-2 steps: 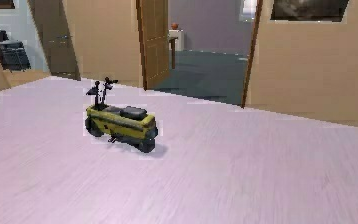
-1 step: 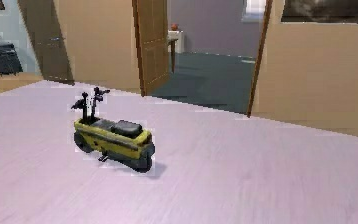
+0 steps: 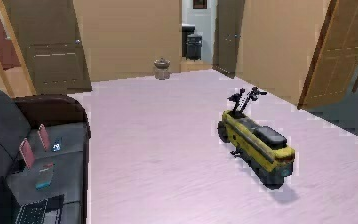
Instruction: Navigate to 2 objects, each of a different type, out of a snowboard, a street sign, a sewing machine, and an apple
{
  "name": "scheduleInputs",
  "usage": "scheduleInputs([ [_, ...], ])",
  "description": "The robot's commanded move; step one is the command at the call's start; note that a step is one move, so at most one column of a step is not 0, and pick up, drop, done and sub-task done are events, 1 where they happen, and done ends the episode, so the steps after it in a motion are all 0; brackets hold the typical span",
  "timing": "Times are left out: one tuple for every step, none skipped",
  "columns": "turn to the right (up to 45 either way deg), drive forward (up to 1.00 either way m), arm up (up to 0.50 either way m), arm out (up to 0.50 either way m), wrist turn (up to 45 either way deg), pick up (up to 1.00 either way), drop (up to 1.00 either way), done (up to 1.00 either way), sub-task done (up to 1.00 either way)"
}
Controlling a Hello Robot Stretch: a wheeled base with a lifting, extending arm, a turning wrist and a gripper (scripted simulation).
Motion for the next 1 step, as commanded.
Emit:
scheduleInputs([
  [-3.0,0.00,0.00,0.00,0.0,0.00,0.00,0.00,0.00],
])
